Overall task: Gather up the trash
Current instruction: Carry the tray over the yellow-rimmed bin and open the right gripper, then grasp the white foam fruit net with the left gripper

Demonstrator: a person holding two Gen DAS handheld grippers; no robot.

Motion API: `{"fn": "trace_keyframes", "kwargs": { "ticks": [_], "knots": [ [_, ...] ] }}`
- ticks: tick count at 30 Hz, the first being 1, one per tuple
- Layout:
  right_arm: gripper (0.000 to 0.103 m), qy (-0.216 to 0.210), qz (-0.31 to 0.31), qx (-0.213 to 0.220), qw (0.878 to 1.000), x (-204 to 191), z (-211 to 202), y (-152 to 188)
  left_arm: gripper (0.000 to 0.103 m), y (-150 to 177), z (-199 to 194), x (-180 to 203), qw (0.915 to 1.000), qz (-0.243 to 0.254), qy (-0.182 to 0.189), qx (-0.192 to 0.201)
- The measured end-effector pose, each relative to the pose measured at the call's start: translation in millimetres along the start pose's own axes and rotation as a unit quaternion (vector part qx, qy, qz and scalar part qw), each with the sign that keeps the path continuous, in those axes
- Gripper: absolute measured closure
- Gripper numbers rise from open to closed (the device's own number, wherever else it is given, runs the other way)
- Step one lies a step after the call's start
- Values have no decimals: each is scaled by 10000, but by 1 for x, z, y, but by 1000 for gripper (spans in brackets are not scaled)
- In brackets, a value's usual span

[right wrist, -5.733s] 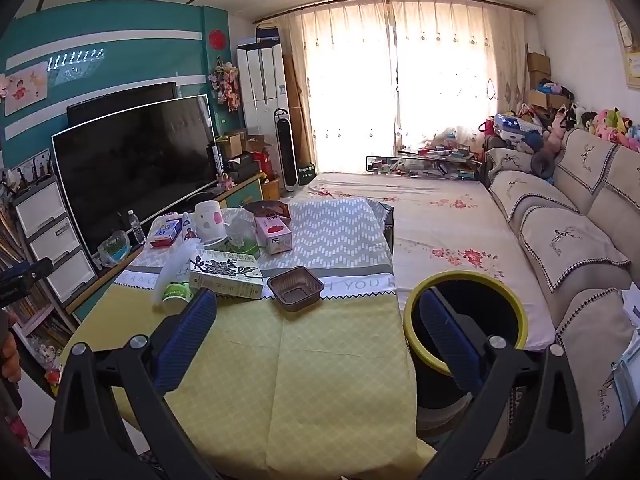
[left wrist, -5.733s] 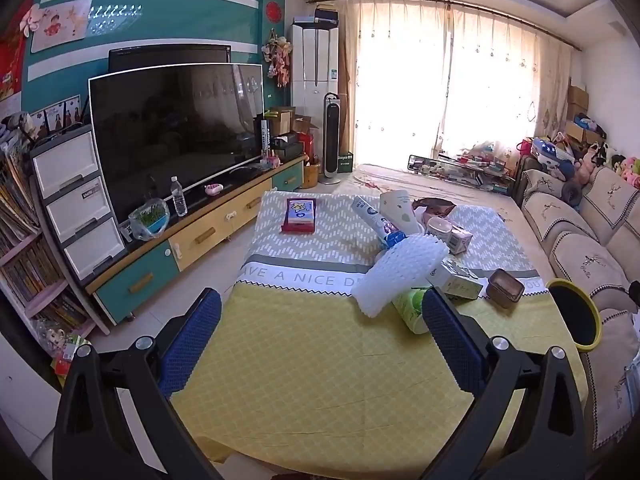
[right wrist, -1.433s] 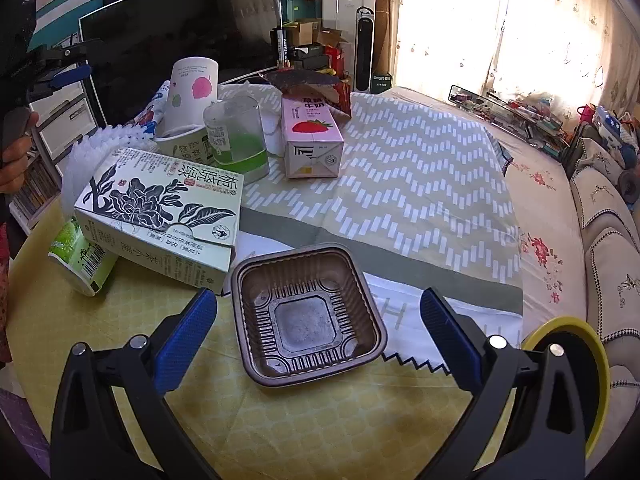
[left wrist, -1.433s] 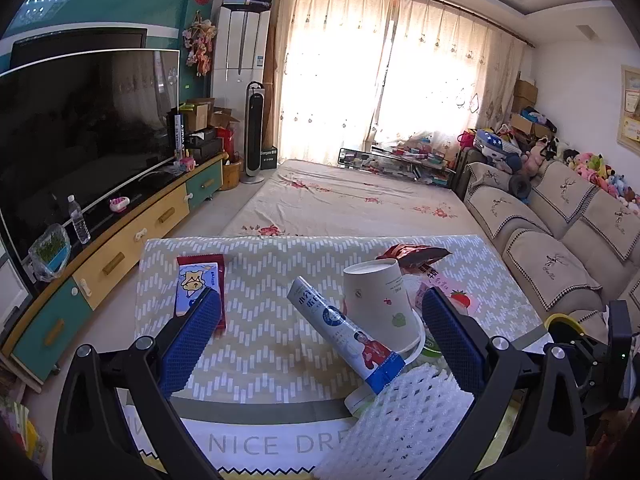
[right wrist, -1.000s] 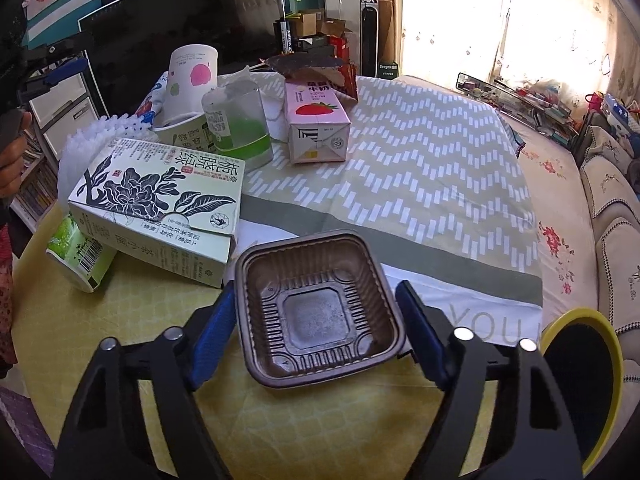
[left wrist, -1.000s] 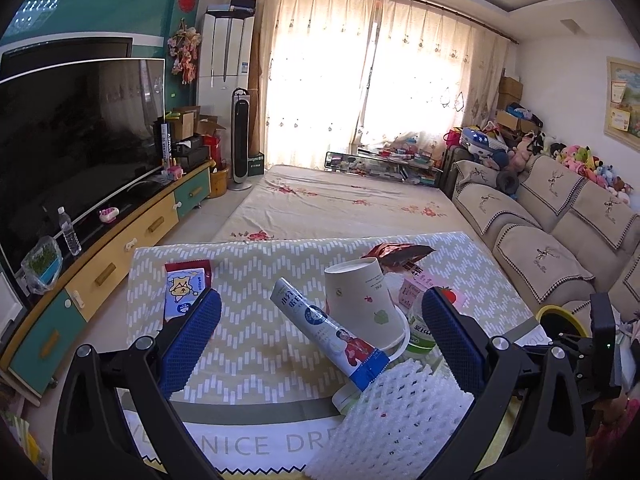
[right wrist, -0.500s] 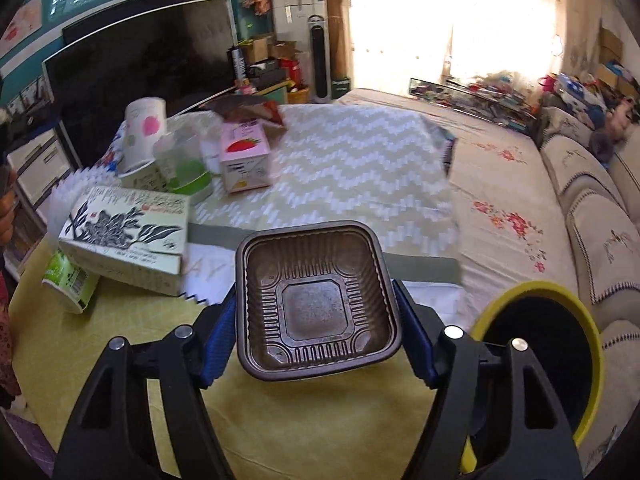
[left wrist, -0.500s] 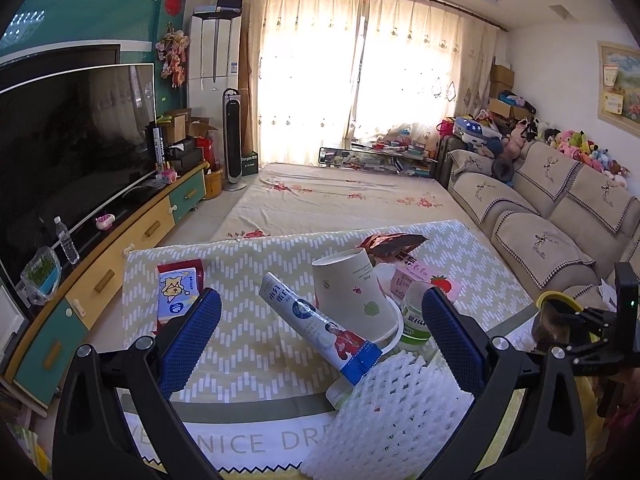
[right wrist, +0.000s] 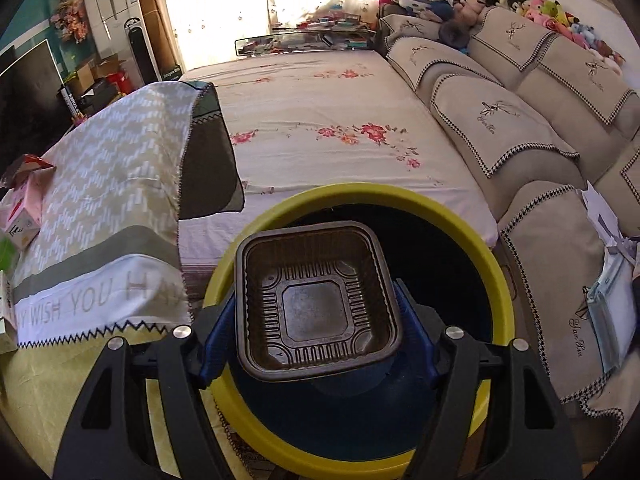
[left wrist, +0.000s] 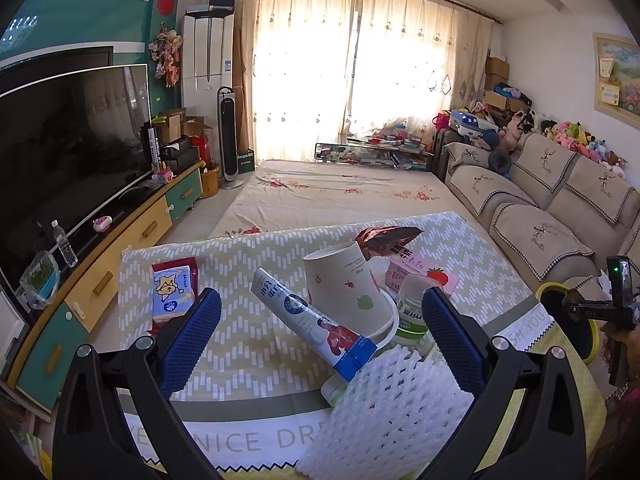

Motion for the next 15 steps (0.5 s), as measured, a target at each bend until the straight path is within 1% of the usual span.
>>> {"fn": "trace_keyframes", "kwargs": {
  "ticks": [1,3,6,10,12,13,14,15],
  "knots": [
    [33,66,56,-35,10000,3,4,0,4,0,0,0,10000,6,4,-7],
    [17,184,202,-53,9996,9,9,0,4,0,1,1,10000,35,23,-21],
    [16,266,353,62,9990,12,6,1,4,0,1,2,9999,91,61,-35],
    [16,323,301,197,9988,9,-5,1,4,1,1,4,9997,123,189,-95],
    [16,322,260,261,9988,7,-12,4,4,3,1,6,9991,145,357,-159],
    [16,291,245,295,9988,5,-16,5,4,3,0,7,9983,193,498,-223],
    [16,264,236,309,9989,1,-20,5,4,5,0,11,9967,291,676,-339],
    [16,220,227,327,9990,-1,-22,6,4,8,0,14,9932,447,937,-520]
  ]
}}
Point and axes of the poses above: each gripper's, at about its wrist camera, not at the fingertips, and z roughly the way its jaws point, x to its right, y to its underside, the point moved 3 cm from there along z, roughly the way its jaws point, and after that the axes turned 10 degrees about -z, right-handed, at the moved point
